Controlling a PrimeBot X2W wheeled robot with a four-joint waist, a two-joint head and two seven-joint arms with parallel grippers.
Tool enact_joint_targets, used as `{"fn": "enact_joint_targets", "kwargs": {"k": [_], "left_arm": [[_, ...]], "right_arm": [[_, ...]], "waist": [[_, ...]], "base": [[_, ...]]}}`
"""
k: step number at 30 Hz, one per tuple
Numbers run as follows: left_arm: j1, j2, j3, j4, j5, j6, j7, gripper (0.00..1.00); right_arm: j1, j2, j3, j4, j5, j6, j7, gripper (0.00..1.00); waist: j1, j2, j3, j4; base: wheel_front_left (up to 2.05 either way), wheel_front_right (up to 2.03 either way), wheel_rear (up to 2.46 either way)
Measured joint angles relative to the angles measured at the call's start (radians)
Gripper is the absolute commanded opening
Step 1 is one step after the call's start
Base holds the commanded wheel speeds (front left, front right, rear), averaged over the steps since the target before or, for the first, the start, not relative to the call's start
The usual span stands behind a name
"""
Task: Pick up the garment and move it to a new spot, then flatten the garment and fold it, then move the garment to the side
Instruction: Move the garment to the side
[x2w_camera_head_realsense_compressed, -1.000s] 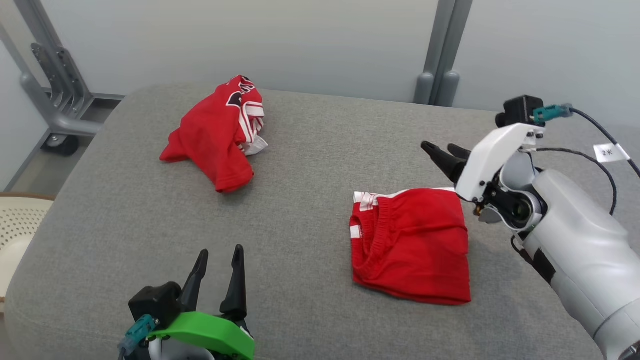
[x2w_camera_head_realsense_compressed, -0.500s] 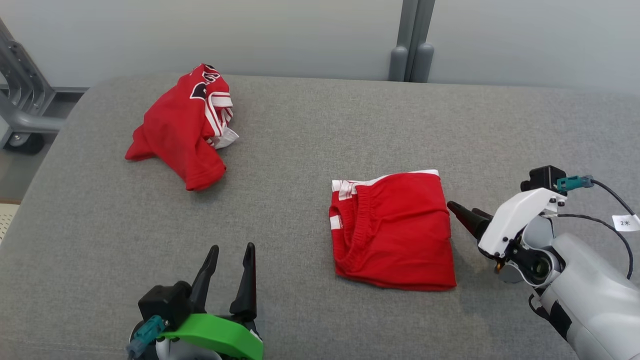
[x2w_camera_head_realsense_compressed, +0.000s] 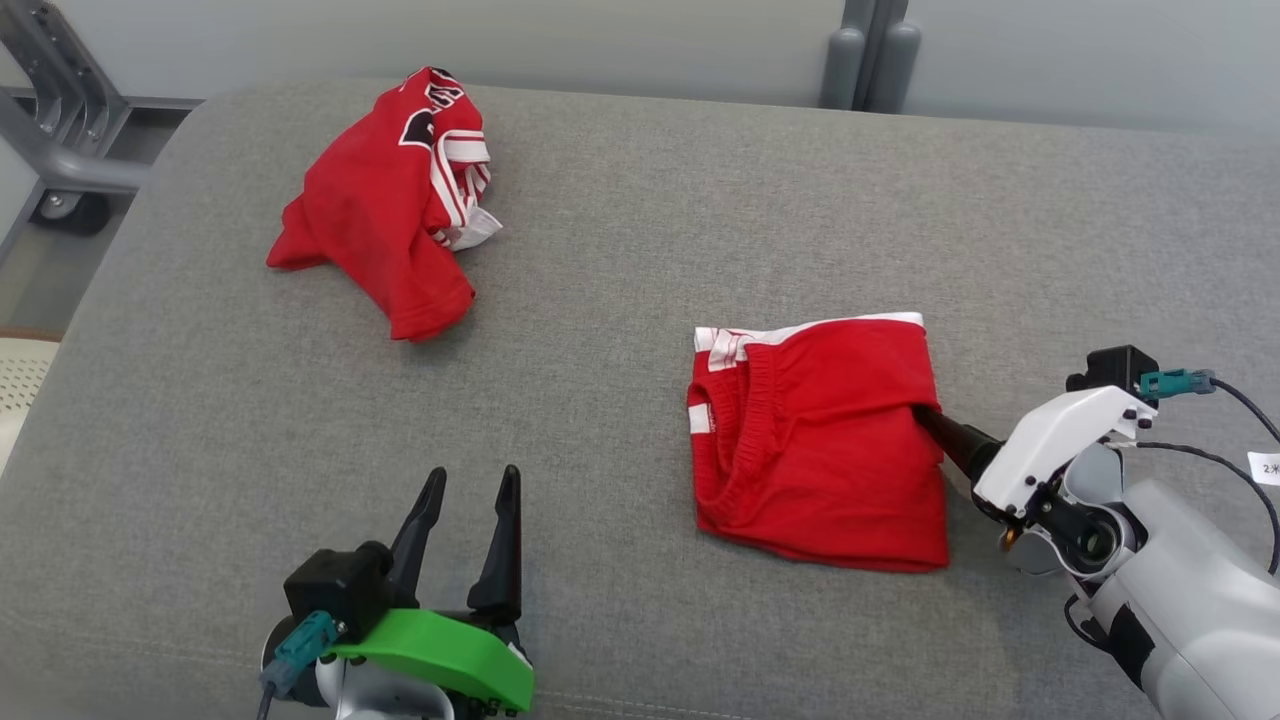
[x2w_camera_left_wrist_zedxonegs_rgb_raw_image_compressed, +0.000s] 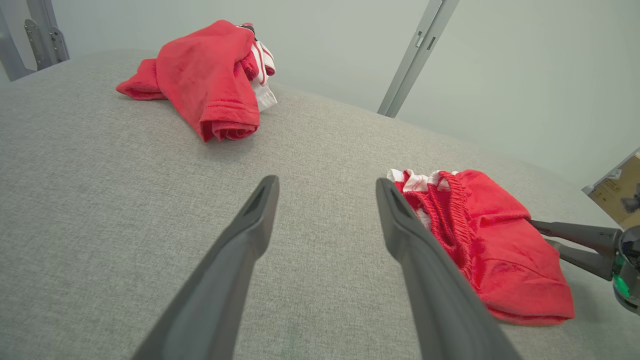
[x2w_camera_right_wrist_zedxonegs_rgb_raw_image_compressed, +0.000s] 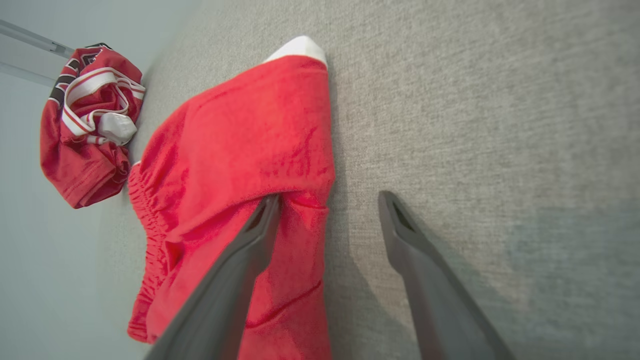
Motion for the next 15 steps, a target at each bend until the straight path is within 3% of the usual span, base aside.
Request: {"fn": "enact_joint_targets", "kwargs": {"k": [7, 8, 9, 11, 12, 15], "left_arm": [[0.0, 0.0, 0.012, 0.0, 0.0, 0.0, 0.001, 1.0], [0.0, 0.0, 0.017, 0.001, 0.0, 0.002, 0.001, 1.0], [0.0, 0.0, 0.021, 0.001, 0.0, 0.003, 0.001, 1.0], [0.0, 0.0, 0.024, 0.001, 0.0, 0.003, 0.001, 1.0], [0.0, 0.0, 0.025, 0.001, 0.0, 0.003, 0.001, 1.0], [0.0, 0.0, 0.034, 0.001, 0.0, 0.003, 0.001, 1.0]], "right_arm": [[-0.002, 0.003, 0.001, 0.012, 0.026, 0.009, 0.022, 1.0], [-0.005, 0.005, 0.003, 0.013, 0.026, 0.009, 0.028, 0.87], [-0.007, 0.008, 0.004, 0.013, 0.026, 0.01, 0.031, 0.5], [-0.007, 0.014, 0.006, 0.013, 0.026, 0.013, 0.037, 0.29], [-0.007, 0.016, 0.007, 0.013, 0.026, 0.017, 0.04, 0.03], [-0.007, 0.024, 0.012, 0.014, 0.026, 0.017, 0.042, 0.0]], "waist": [[0.0, 0.0, 0.021, 0.045], [0.0, 0.0, 0.023, 0.049], [0.0, 0.0, 0.024, 0.052], [0.0, 0.0, 0.026, 0.055], [0.0, 0.0, 0.027, 0.056], [0.0, 0.0, 0.029, 0.057]], "base": [[0.0, 0.0, 0.0], [0.0, 0.0, 0.0], [0.0, 0.0, 0.0], [0.0, 0.0, 0.0], [0.0, 0.0, 0.0], [0.0, 0.0, 0.0]]}}
